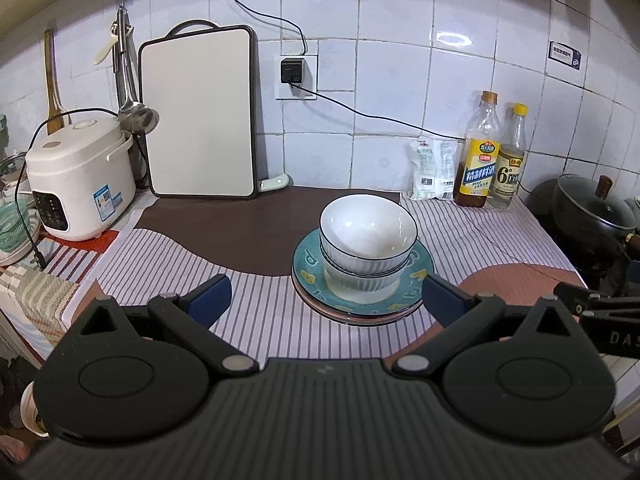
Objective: Organize plates and bowls
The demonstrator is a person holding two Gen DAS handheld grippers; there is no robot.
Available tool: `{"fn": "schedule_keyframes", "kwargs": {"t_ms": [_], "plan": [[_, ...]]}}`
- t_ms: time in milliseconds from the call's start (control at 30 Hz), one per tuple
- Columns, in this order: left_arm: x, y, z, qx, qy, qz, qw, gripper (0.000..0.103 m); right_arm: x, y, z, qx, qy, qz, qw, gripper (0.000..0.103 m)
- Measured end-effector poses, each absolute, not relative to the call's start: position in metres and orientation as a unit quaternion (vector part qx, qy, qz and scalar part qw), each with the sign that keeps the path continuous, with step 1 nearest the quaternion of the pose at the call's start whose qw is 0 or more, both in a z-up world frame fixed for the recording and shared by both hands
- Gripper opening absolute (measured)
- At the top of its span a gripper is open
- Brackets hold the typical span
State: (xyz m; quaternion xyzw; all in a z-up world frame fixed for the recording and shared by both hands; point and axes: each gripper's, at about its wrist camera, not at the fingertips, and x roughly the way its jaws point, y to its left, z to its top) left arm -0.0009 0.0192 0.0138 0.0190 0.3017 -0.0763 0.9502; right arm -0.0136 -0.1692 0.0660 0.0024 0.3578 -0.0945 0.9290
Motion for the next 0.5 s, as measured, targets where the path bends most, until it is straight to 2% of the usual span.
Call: {"fn": "schedule_keyframes", "kwargs": {"t_ms": [500], "plan": [[-0.0024, 0.0154, 0.0138, 0.019, 0.309, -0.087, 0.947, 0.103, -0.0137, -0.1714, 0.0645, 0.003, 0.359, -0.095, 0.929, 0.103]]}}
